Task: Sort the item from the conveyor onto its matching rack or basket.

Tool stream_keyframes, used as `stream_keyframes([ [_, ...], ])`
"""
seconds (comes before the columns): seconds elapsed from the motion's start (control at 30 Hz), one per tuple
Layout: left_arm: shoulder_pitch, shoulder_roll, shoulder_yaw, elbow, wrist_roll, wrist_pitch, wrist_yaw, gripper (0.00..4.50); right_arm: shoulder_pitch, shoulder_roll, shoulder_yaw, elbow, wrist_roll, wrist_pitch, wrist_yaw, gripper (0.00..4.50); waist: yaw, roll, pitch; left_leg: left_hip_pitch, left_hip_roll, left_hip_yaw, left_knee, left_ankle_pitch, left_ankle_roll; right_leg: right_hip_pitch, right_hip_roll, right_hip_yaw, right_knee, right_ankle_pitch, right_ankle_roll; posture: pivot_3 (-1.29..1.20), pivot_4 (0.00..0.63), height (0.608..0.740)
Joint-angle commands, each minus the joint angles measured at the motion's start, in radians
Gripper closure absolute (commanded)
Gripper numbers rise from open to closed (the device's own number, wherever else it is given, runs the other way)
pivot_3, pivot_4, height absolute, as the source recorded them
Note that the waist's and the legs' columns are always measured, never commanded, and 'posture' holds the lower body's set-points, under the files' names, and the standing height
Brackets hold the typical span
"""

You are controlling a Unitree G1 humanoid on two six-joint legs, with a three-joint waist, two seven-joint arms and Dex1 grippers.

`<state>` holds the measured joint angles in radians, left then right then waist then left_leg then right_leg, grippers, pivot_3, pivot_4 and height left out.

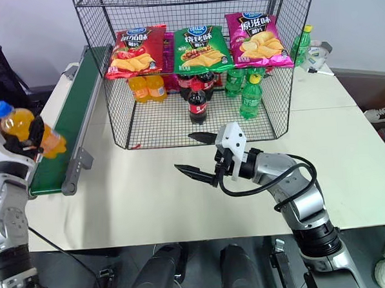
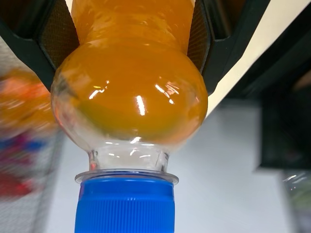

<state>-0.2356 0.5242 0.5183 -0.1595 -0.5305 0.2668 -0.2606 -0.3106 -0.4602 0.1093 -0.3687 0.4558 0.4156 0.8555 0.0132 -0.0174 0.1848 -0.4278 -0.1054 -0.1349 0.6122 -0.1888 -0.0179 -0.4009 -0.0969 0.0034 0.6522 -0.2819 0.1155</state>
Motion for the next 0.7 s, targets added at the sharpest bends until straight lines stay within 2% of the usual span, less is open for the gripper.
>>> stream_keyframes([
  [0.03,-0.060,0.037,-0.061,-0.154,-0.090,0.065,-0.070,2.07,-0.024,-0.030,-0.056,-0.015,0.018,-0.014,0.004,0.00,-0.001,0.000,0.000,0.000,0.000,0.000,0.000,0.000,0.000,0.000,0.000,0.000,0.000,0.000,0.000,0.00,0.150,0.740],
  [0.13,-0.077,0.031,-0.167,-0.202,-0.092,0.127,-0.103,2.07,-0.027,-0.056,-0.087,-0.007,0.016,-0.017,0.002,0.00,-0.002,0.001,0.000,0.000,0.000,0.001,0.000,0.000,0.000,0.002,0.000,0.000,-0.001,0.000,0.000,0.00,0.150,0.740],
  [0.27,-0.123,-0.057,-0.330,-0.154,0.034,0.112,-0.046,2.07,-0.022,-0.081,-0.116,0.005,0.009,-0.024,-0.002,0.00,-0.003,0.001,0.000,0.000,0.000,0.001,-0.001,0.000,0.000,0.004,0.001,0.000,0.000,0.000,0.000,0.00,0.150,0.740],
  [0.47,-0.208,-0.224,-0.469,0.145,0.259,-0.049,0.054,2.07,-0.030,-0.106,-0.142,0.027,-0.002,-0.039,-0.011,0.00,0.000,0.000,0.000,0.000,0.000,0.001,-0.001,0.000,0.000,0.004,0.001,0.000,0.000,0.000,0.000,0.00,0.150,0.740],
  [0.57,-0.285,-0.304,-0.473,0.354,0.349,-0.209,0.129,2.07,-0.032,-0.112,-0.146,0.025,0.002,-0.039,-0.012,0.00,0.001,0.000,0.000,0.000,-0.001,0.001,0.000,0.000,0.000,0.004,0.000,0.000,0.000,0.000,0.000,0.00,0.150,0.740],
  [0.7,-0.394,-0.371,-0.453,0.609,0.396,-0.375,0.184,2.07,-0.022,-0.114,-0.145,0.014,0.002,-0.039,-0.018,0.00,0.001,0.000,0.000,-0.001,-0.001,0.001,0.000,0.000,0.000,0.004,0.000,-0.001,0.000,0.000,0.001,0.00,0.150,0.740],
])
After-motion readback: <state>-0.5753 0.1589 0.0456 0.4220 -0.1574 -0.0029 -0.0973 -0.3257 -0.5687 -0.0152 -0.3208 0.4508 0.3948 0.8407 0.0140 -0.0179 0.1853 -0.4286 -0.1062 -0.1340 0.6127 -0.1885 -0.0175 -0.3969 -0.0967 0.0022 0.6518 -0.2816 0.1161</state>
